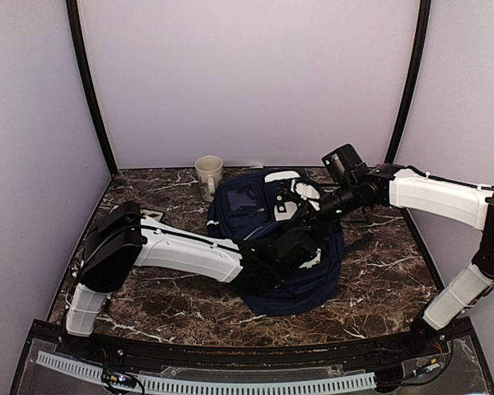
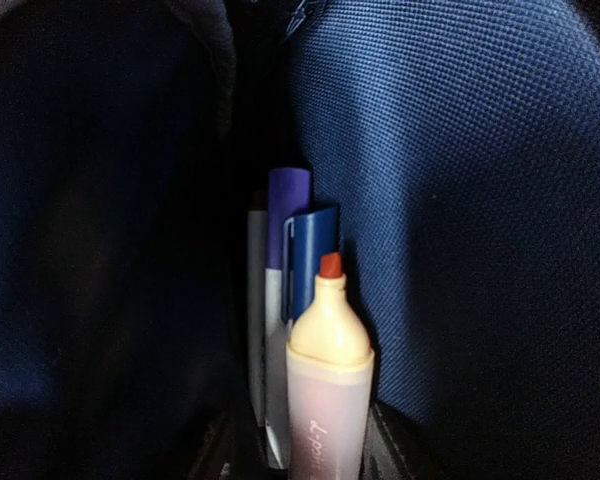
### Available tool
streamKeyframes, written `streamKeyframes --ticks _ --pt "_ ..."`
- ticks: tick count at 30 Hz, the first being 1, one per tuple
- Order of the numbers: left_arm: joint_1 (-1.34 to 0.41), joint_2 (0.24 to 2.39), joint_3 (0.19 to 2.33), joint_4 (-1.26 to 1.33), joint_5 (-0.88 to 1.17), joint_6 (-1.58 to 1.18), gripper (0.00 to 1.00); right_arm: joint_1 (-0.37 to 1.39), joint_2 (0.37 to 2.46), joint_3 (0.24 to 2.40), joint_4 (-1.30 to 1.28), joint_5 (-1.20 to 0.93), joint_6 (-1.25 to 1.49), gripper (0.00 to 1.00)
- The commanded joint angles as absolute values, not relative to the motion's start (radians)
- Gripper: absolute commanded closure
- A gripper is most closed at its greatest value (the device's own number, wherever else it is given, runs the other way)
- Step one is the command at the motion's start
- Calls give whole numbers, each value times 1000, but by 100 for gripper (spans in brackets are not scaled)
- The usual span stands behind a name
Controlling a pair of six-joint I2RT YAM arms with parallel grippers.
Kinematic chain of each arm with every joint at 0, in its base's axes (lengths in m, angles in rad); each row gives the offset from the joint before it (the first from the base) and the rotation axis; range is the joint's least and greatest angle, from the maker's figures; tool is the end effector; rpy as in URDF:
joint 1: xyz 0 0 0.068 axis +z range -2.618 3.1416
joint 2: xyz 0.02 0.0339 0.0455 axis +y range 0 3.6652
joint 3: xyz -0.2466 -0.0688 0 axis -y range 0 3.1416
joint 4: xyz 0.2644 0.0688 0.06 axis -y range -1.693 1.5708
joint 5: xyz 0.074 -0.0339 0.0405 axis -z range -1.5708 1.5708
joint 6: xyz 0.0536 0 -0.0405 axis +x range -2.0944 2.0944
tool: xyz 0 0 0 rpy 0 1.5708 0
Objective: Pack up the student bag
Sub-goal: Place the pen in the upper front pocket of the bag, then pick up the pen at the center of the board.
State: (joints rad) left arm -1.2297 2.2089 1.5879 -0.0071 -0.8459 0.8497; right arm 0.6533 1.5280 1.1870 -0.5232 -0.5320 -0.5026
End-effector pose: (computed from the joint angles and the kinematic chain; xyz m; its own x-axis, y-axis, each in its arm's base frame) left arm 0.2069 -0.4629 0.1422 0.1874 0.9609 -0.2038 0.4264 0.1074 0.8981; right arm 0.2667 0.2384 0.2366 -0.1510 -0.6383 -0.7548 -0.9791 0.2016 0.0253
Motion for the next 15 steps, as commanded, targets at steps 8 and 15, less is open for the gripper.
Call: streamKeyframes --ticks 8,15 --pt "-1355 2022 1521 -200 -851 682 51 644 1476 1177 -478 -569 -492 100" --pt "-1448 1879 1412 -360 -886 403 51 642 1480 1183 -489 -569 -497 100"
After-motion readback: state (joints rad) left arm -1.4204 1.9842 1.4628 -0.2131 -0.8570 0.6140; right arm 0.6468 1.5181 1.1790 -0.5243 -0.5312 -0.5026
